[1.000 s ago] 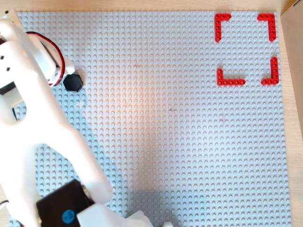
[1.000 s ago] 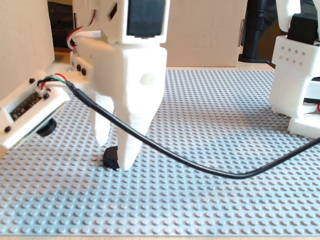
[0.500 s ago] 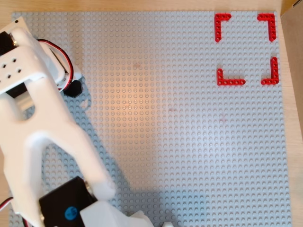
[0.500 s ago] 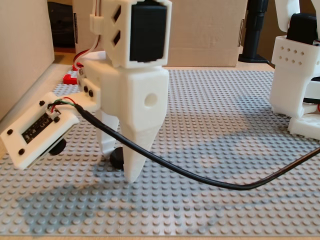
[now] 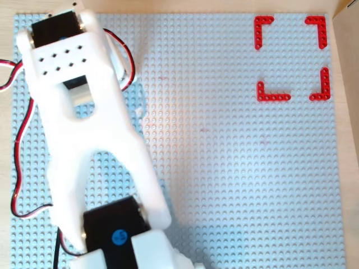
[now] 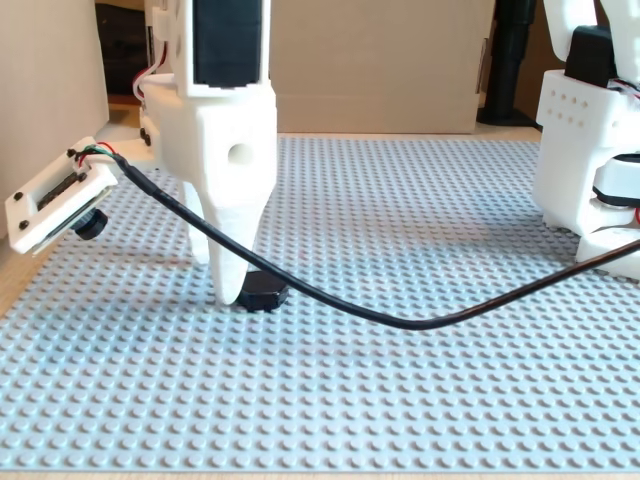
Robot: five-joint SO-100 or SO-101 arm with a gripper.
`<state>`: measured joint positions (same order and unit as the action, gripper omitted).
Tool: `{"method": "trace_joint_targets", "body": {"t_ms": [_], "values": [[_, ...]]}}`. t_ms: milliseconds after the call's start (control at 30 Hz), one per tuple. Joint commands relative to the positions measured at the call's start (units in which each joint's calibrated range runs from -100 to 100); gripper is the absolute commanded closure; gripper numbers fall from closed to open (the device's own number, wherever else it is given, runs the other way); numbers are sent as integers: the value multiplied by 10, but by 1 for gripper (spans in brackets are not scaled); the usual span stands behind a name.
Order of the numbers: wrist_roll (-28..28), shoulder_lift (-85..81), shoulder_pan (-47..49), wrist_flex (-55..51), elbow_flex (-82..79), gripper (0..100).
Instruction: Grab the Lego and store it in red box
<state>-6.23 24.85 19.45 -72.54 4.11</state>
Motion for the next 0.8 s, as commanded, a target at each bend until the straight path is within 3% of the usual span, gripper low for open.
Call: {"method": "trace_joint_targets", "body": {"t_ms": [0,433,767], "values": [[1,-49,12,-2,-25,78],[8,-163,14,3,-135,78],[9,-165,15,86,-241,78]]}}
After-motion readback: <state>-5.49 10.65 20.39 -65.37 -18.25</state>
